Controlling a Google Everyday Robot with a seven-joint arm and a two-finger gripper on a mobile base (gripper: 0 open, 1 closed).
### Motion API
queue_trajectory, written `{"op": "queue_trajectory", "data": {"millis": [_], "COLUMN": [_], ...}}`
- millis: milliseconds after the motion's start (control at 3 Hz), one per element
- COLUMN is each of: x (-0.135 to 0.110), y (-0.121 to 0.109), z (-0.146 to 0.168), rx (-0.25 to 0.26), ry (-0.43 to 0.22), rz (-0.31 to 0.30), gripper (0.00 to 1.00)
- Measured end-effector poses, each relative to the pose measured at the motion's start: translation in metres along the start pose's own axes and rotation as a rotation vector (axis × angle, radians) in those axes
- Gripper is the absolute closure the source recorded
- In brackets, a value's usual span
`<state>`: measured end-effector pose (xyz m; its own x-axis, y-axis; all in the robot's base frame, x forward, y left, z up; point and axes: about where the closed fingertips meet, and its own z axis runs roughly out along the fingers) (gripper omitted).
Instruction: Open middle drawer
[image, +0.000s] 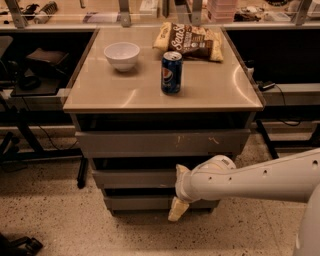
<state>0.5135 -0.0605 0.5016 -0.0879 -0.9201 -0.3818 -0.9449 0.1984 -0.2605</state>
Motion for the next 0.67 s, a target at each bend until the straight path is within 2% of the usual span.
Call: {"op": "queue_trajectory", "data": {"millis": [333,667], "x": [0.002,0.015], "y": [-0.008,-0.034], "z": [0.010,0.051], "rx": [0.002,-0.001], "ry": [0.037,0.145], "rz": [0.003,-0.019], "gripper": [0.00,0.00]}}
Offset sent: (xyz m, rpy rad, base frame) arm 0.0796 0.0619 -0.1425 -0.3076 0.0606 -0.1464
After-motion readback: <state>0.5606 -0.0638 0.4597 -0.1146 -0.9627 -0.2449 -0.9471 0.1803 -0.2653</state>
